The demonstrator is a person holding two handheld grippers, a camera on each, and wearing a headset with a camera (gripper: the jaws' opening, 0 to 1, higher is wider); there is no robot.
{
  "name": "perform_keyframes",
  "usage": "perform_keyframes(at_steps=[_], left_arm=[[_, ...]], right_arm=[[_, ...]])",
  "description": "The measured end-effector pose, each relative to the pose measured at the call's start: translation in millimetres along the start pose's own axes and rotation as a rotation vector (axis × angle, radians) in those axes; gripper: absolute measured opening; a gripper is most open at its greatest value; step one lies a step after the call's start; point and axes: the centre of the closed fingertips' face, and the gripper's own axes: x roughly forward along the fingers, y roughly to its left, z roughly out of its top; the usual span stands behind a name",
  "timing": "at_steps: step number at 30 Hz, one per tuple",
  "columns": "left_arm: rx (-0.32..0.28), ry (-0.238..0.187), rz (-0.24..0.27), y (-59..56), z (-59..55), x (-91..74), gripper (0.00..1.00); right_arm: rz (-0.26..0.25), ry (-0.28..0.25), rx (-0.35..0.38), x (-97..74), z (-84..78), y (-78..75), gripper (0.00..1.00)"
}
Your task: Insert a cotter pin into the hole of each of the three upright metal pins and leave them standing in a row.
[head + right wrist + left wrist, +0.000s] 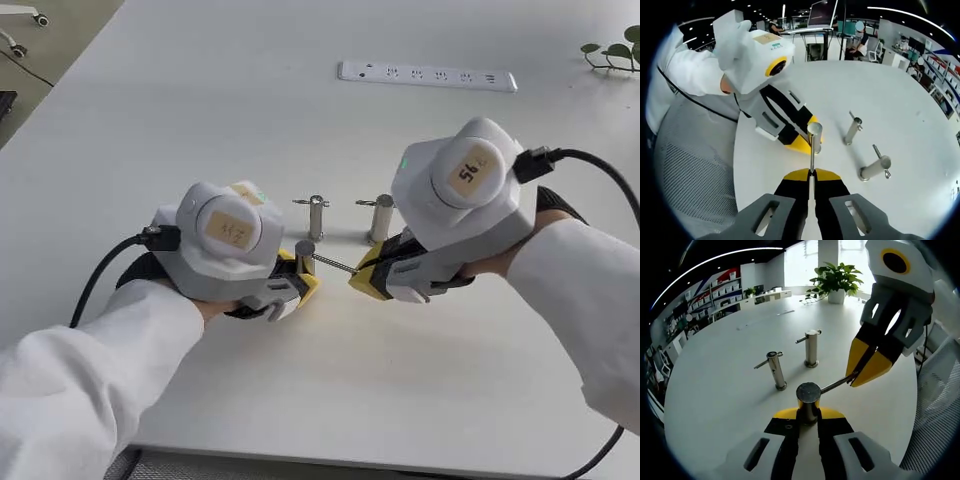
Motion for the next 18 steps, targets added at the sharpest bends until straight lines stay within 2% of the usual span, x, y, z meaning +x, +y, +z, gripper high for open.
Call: perform_keyframes(at_steps=[7,18], left_arm=[[-0.001,0.012,-0.001,-0.8,-3.1,-1.2,0.12],[0.001,0.014,-0.001,-2.0,-2.4,-3.5,0.12]], right_arm=[[-0.016,-0.018,-0.01,-6.1,7.2,1.5,0.0],[-0.03,-0.003,-0.006,-1.3,2.6,3.5,0.0]])
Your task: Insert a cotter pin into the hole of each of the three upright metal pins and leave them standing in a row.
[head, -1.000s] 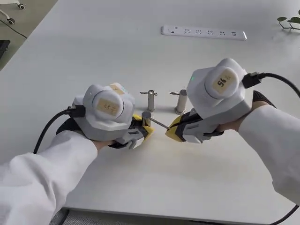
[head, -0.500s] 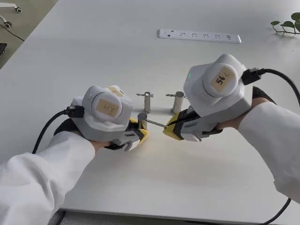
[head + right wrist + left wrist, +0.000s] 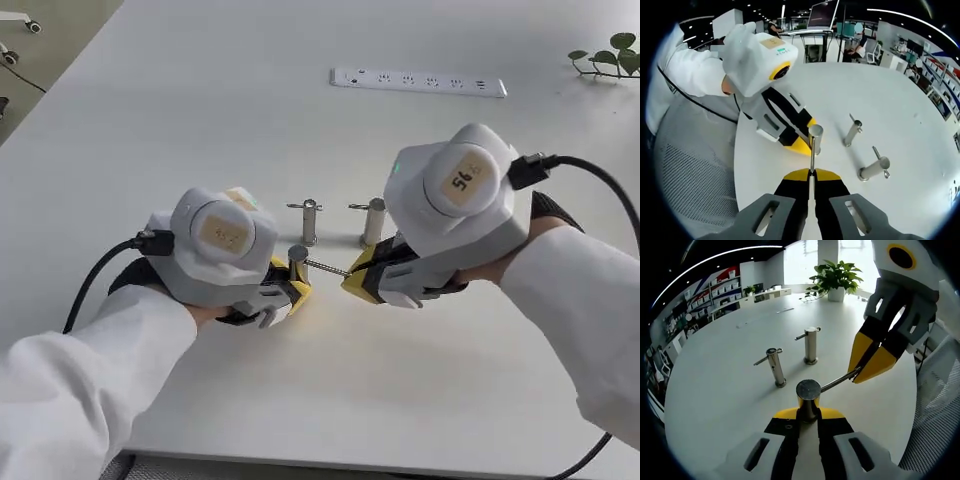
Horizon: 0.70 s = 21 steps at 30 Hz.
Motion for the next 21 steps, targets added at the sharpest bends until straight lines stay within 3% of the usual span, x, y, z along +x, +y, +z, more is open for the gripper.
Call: perform_keyframes(at_steps=[8,12,21], left_arm=[[-0.003,-0.004,-0.001,-1.1,2.7,-4.6,0.12],[-0.001,-0.002,-0.001,0.0,2.0,-4.7,0.12],[0.011,0.006,0.002,1.5,0.6,-6.2,0.12]], right_arm=[[-0.006,-0.005,0.02,5.4,-1.1,5.8,0.0],[-0.015,-0.018,0.075,7.2,-0.6,9.2,0.0],[-0.066,-0.053,0.147,3.1,0.2,-5.7,0.0]])
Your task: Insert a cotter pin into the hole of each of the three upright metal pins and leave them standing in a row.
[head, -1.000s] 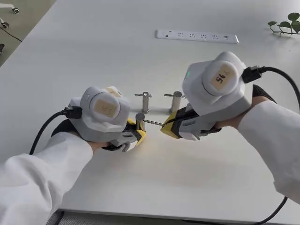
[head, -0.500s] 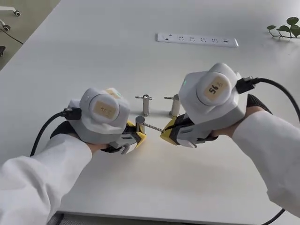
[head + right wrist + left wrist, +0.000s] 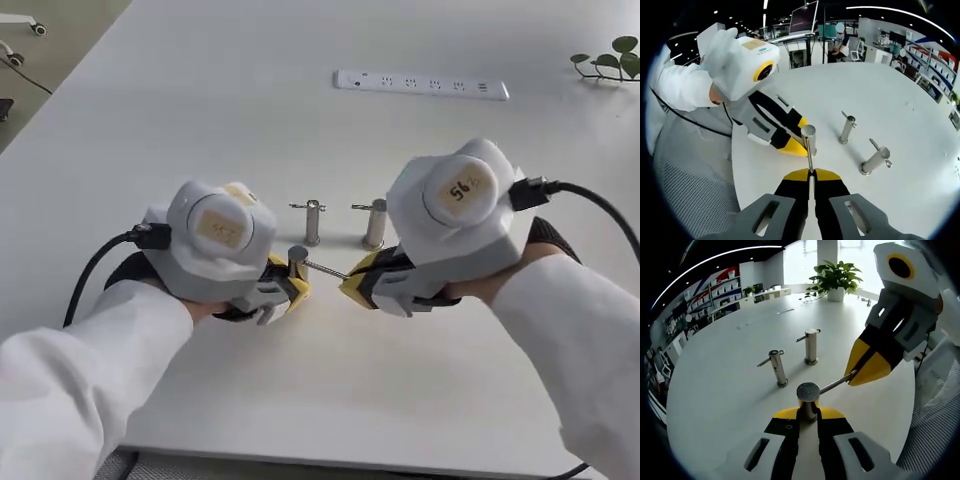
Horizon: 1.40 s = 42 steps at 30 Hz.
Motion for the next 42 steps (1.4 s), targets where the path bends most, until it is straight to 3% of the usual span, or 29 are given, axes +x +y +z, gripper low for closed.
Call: perform_keyframes(at_steps=[7,17,22,42], left_arm=[[0.006,0.0,-0.008,-1.8,0.4,-3.0,0.11],[0.035,-0.003,-0.041,-3.2,1.3,-3.1,0.11],[0.053,-0.021,-0.049,-4.2,5.2,-3.7,0.11],[0.076,-0.038,-0.086,-4.8,7.6,-1.3,0.11]], right_arm=[[-0.011,0.0,-0.018,-1.3,0.1,-3.7,0.0],[0.031,-0.01,-0.184,-1.2,4.0,0.9,0.0],[0.078,-0.013,-0.261,2.6,5.6,-0.4,0.0],[0.168,-0.025,-0.306,21.3,23.4,5.1,0.0]])
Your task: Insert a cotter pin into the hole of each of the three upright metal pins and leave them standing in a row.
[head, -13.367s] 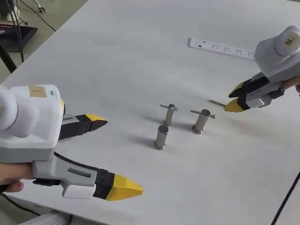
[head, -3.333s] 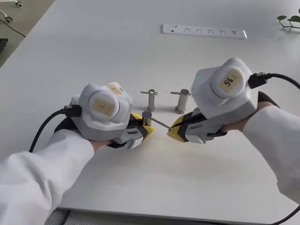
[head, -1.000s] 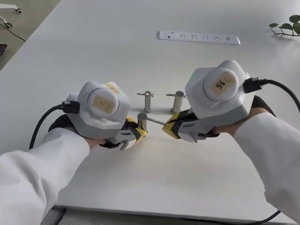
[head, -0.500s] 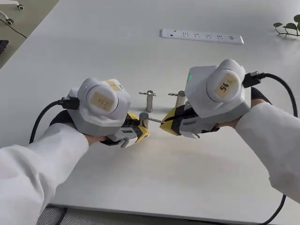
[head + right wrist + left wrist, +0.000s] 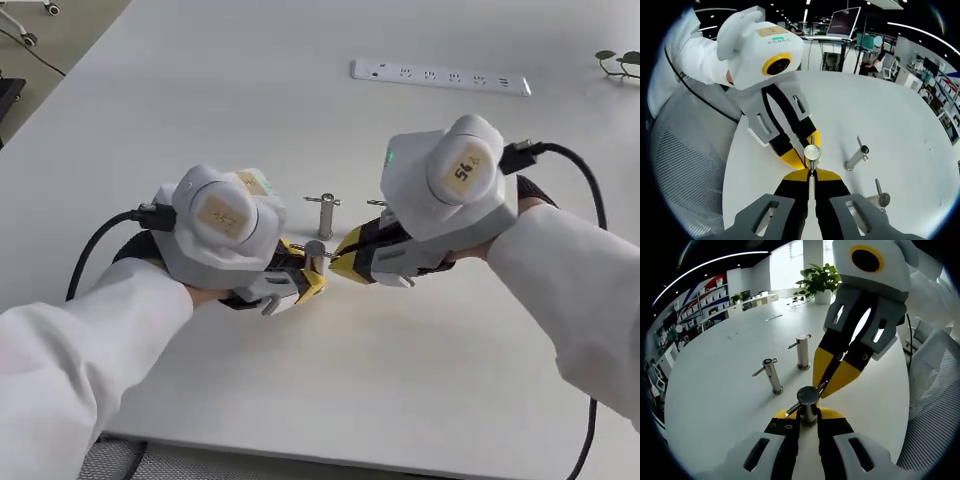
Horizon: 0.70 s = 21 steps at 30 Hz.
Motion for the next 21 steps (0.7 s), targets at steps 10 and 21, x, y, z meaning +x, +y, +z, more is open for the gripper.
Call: perform_keyframes(at_steps=[10,21], left_arm=[[-0.027,-0.011,-0.006,0.6,0.1,0.0,0.12],[-0.04,-0.017,-0.011,1.1,0.4,-1.7,0.12]], right_arm=[[0.009,0.015,-0.031,-3.9,-7.9,2.5,0.14],[0.019,-0.074,0.09,-13.5,-1.0,-4.7,0.0]])
